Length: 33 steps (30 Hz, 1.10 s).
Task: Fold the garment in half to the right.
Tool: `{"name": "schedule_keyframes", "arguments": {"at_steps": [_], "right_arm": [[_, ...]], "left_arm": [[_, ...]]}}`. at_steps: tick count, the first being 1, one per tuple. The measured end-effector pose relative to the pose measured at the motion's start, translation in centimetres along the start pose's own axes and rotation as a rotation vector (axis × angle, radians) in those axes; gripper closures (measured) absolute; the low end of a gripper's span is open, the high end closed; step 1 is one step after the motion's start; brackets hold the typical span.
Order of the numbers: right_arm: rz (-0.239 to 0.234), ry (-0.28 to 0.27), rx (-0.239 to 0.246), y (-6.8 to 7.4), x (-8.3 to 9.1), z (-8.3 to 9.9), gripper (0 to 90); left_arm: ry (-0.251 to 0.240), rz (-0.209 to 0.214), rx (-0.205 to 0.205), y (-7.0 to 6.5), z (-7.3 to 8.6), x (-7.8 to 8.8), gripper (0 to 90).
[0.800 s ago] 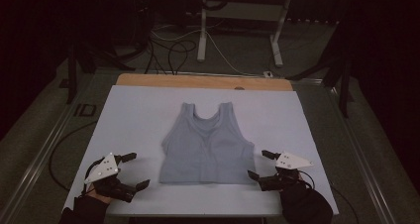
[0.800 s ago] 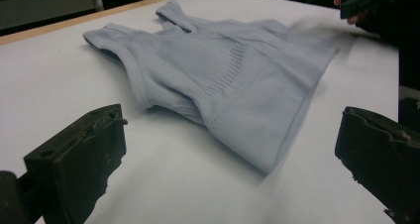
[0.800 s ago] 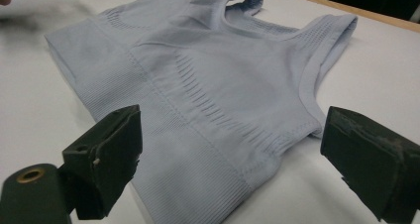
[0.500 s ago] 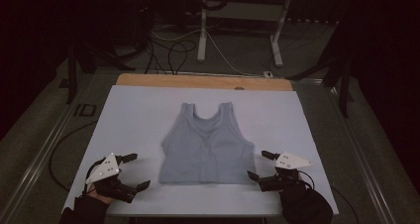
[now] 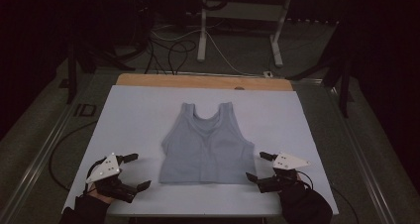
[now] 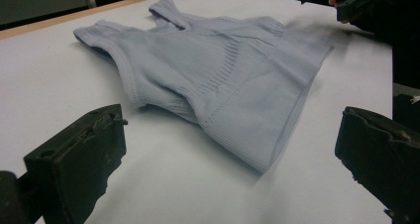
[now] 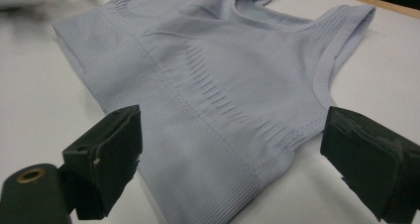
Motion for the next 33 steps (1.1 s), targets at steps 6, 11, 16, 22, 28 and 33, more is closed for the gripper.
{"name": "schedule_keyframes", "arguments": {"at_steps": [6,11,16,22,28,33], "right_arm": [[-0.002,0.003,0.004,0.0,0.0,0.0,9.3],[-0.005,0.011,0.014,0.1,-0.1,0.1,9.4],[-0.007,0.013,0.008,0.1,-0.2,0.0,9.4],[0.001,-0.012,-0.005,0.1,0.3,-0.8,9.3],[0.006,-0.019,0.014,0.7,0.5,-2.0,9.4],[0.013,-0.032,0.032,0.9,0.8,-3.7,9.4]], "left_arm": [[-0.002,0.007,0.003,0.0,-0.1,0.0,0.5],[0.002,0.015,-0.009,-0.2,-0.2,-0.2,0.5],[0.002,0.020,-0.013,-0.4,-0.6,-0.2,0.5],[0.012,0.030,-0.037,-1.0,-1.5,-0.2,0.5],[0.027,0.039,-0.046,-1.5,-2.4,-0.4,0.5],[0.015,0.054,-0.051,-1.8,-3.5,-0.2,0.5]]}}
Point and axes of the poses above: each handheld gripper's, and its own axes: x roughly backward along the jaws, z roughly out of its underside, y roughly to its left, the point moved 3 cm from there along -x, roughly forward along the jaws
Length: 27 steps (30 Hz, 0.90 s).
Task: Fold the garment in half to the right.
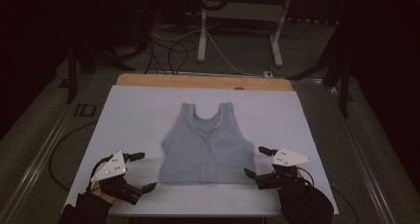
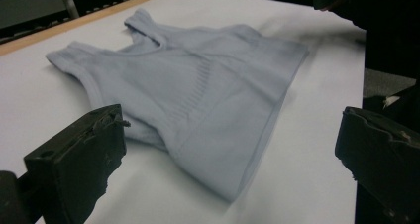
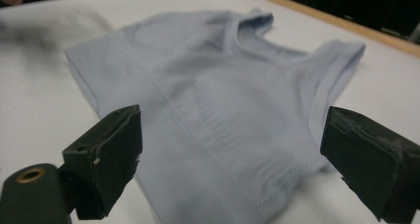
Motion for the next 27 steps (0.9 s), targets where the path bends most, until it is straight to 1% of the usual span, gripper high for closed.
{"name": "schedule_keyframes", "arguments": {"at_steps": [1,3,5,6,7,10,13,15,17,19,21,25,27], "right_arm": [[-0.003,0.000,0.004,0.0,0.0,-0.4,9.4],[-0.002,-0.005,0.029,0.1,0.0,-1.3,9.4],[-0.001,-0.004,0.032,0.1,0.0,-1.7,9.4],[-0.002,-0.008,0.034,0.1,-0.1,-2.1,9.4],[-0.009,-0.016,0.051,0.0,-0.2,-2.8,9.4],[-0.012,-0.038,0.050,-0.4,-0.3,-3.9,9.4],[-0.014,-0.040,0.068,-0.7,-0.6,-5.0,9.4],[-0.014,-0.047,0.078,-0.8,-0.8,-5.8,9.4],[-0.015,-0.053,0.082,-1.0,-1.1,-6.5,9.4],[-0.017,-0.052,0.101,-1.1,-1.5,-7.2,9.4],[-0.023,-0.050,0.113,-1.1,-1.9,-7.9,9.4],[-0.035,-0.059,0.118,-1.4,-2.9,-9.2,9.4],[-0.042,-0.052,0.123,-1.4,-3.5,-9.8,9.4]], "left_arm": [[-0.005,0.003,0.003,0.0,-0.2,0.0,0.5],[-0.007,0.009,0.006,-0.1,-0.5,0.1,0.5],[-0.007,0.011,0.007,-0.1,-0.6,0.2,0.5],[-0.002,0.010,0.005,-0.1,-0.9,0.2,0.5],[0.000,0.008,0.004,-0.1,-1.0,0.2,0.5],[0.000,0.004,0.011,0.0,-1.5,0.3,0.5],[0.013,-0.013,-0.003,0.1,-2.0,0.5,0.5],[0.013,-0.015,0.001,0.1,-2.3,0.5,0.5],[0.017,-0.012,-0.001,0.1,-2.6,0.4,0.5],[0.027,-0.012,-0.008,0.1,-2.9,0.3,0.5],[0.033,-0.014,-0.007,0.1,-3.1,0.2,0.5],[0.042,-0.017,-0.005,0.2,-3.6,0.0,0.5],[0.043,-0.019,-0.005,0.2,-3.8,0.0,0.5]]}}
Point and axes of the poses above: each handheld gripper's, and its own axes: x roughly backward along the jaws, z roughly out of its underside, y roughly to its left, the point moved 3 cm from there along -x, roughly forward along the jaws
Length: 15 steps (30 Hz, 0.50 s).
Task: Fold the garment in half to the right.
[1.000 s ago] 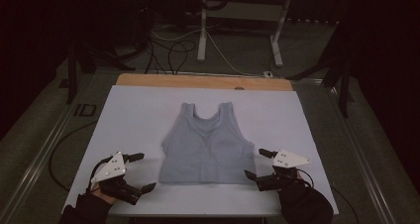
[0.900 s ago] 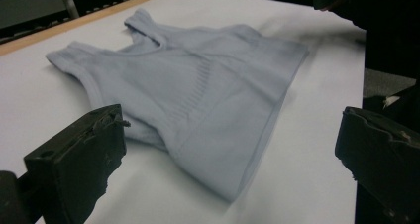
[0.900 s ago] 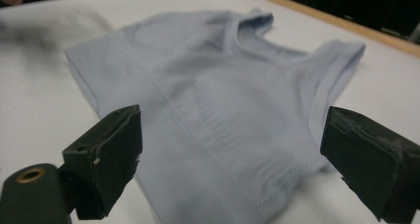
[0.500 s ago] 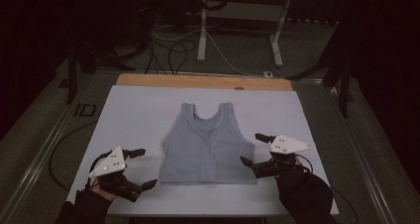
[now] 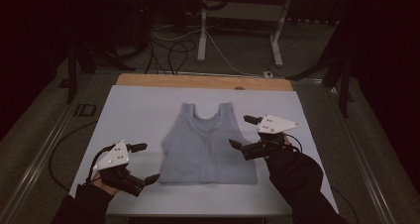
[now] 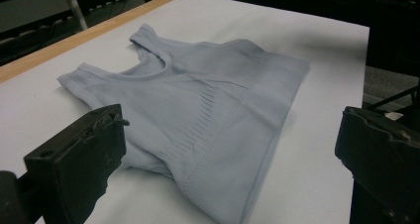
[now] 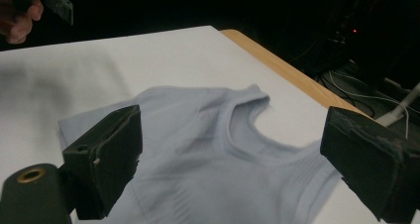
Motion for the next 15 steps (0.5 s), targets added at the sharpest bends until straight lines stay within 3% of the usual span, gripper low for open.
{"name": "schedule_keyframes", "arguments": {"at_steps": [4,15], "right_arm": [[-0.027,0.001,0.003,-0.4,-1.4,-0.8,9.4],[-0.048,0.010,-0.016,-1.3,-5.1,-2.4,9.4]], "left_arm": [[0.014,-0.028,0.010,0.1,-0.2,0.0,0.5],[0.048,-0.076,0.027,-0.2,-0.2,-0.9,0.5]]}}
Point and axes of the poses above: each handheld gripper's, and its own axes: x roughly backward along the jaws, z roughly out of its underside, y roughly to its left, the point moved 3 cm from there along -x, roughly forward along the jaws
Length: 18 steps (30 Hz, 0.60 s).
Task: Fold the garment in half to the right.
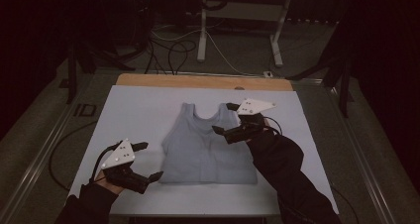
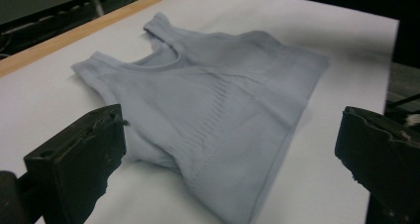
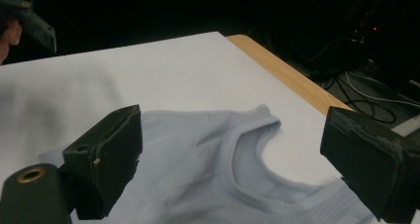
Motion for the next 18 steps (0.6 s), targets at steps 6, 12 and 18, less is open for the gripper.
{"name": "schedule_keyframes", "arguments": {"at_steps": [6,12,18], "right_arm": [[-0.003,0.003,-0.007,-0.6,-1.9,-0.9,9.5],[-0.005,0.015,-0.013,-1.1,-3.8,-1.4,9.5],[-0.008,0.029,-0.038,-1.3,-5.6,-2.0,9.5]], "left_arm": [[0.016,-0.053,0.018,-0.2,-0.1,-0.5,0.5],[0.039,-0.072,0.010,-0.5,0.1,-1.1,0.5],[0.055,-0.067,0.020,-0.7,0.2,-1.3,0.5]]}}
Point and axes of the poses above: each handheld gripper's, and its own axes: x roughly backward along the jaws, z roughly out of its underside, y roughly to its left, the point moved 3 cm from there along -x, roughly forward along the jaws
